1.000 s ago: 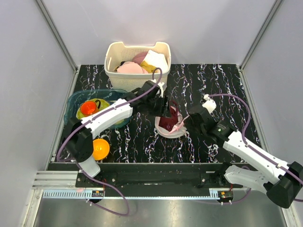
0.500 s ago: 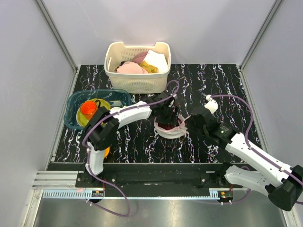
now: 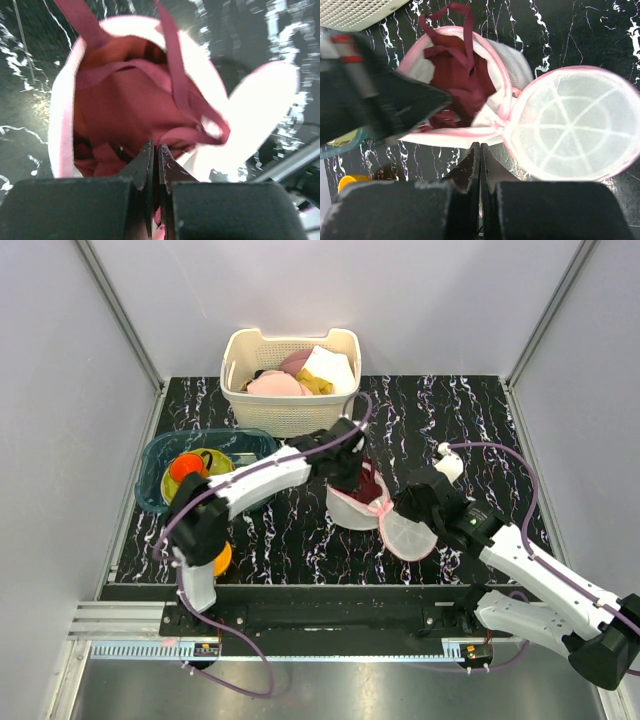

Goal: Unzip the laundry bag and remove the bra

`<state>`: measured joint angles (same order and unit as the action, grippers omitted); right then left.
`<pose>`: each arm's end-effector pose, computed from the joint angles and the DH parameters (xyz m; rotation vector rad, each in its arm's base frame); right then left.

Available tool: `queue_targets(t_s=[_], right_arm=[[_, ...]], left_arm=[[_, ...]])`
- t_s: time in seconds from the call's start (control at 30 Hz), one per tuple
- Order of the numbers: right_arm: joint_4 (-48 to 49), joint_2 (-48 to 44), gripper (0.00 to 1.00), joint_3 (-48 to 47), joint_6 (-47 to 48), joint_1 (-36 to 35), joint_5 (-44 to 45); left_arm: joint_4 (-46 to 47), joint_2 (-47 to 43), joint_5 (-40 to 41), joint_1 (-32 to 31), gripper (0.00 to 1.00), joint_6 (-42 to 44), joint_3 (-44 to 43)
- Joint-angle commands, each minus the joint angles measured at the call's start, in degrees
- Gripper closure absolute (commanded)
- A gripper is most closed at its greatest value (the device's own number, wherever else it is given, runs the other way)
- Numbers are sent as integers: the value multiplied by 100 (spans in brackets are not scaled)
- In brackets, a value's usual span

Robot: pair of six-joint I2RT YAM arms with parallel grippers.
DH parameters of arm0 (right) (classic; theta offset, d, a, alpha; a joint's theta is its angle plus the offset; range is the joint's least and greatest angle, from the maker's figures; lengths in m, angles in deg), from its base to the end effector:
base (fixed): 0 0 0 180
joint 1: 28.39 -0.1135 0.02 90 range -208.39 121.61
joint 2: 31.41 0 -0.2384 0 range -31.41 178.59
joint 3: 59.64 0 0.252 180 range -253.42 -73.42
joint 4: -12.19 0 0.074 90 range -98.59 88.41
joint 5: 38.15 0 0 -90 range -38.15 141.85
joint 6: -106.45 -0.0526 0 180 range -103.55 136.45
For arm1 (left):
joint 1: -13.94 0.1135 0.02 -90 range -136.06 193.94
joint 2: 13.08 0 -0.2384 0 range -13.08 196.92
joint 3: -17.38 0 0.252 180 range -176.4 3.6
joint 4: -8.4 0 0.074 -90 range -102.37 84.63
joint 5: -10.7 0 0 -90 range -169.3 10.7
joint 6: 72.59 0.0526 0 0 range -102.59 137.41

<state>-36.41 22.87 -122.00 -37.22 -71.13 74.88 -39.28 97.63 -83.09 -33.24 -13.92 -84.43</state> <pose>0.1780 0.1365 0.2629 0.4231 2.2123 0.4659 0.2849 -0.3126 0.1919 0.3947 2.6431 -0.5761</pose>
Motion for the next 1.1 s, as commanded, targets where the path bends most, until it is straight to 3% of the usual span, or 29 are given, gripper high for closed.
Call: queue_targets(t_s=[0.0,0.23,0.53,0.93,1.07], right_arm=[[46,12,100,-12,-38,29,150],[125,56,100,32,-12,20,114],[152,12,100,112,-56,29,79],[370,64,100,59,111,29,-140],[451,162,100,50,76,20,-255]], left_arm=[[-80,-1376,20,138,100,145,-477],[-168,-2019,-692,551,100,145,-1023],[-133,-2081,-895,797,100,127,-1436],[-19,-1993,-1159,1193,100,128,-3448],[77,-1782,-922,1377,100,250,-4027]])
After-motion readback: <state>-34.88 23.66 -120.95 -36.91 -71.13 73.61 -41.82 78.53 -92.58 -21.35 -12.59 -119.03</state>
